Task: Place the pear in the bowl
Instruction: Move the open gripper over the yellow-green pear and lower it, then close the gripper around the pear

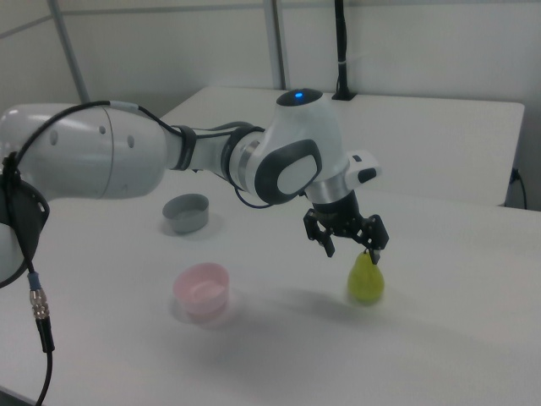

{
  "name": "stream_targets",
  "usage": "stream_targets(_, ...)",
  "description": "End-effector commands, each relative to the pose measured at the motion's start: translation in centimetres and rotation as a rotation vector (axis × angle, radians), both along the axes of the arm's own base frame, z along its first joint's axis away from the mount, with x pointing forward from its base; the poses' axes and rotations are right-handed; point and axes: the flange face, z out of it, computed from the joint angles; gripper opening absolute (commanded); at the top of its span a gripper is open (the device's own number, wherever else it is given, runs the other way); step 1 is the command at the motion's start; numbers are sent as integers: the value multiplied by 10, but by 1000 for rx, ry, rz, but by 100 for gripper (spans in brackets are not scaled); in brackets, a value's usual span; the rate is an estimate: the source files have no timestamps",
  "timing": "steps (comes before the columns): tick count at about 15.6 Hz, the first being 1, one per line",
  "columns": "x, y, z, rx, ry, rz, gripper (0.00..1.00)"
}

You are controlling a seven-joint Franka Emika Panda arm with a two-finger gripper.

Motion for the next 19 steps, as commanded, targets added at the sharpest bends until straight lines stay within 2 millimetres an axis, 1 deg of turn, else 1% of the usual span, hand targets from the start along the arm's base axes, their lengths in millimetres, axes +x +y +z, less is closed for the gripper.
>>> stream_targets(1, 10, -6, -12, -9, -46, -22, 100)
stream_targets(3, 14, -7, -20, -12, -70, -23, 100)
stream_targets(6, 17, -4, -37, -12, -52, -12, 100)
stream_targets(9, 21, -5, -41, -28, -90, -9, 100)
stream_targets(10, 24, -4, -48, -35, -102, -6, 97)
stream_targets(11, 24, -5, -51, -39, -105, -4, 86)
stream_targets(13, 24, -6, -50, -36, -109, -11, 43)
stream_targets(14, 24, -6, -50, -36, -108, -8, 28)
stream_targets(15, 25, -4, -48, -41, -109, 0, 19)
stream_targets(16, 25, -4, -47, -43, -109, 4, 13)
stream_targets(18, 25, -4, -46, -47, -107, 9, 7)
stream_targets(19, 25, -4, -43, -48, -110, 9, 7)
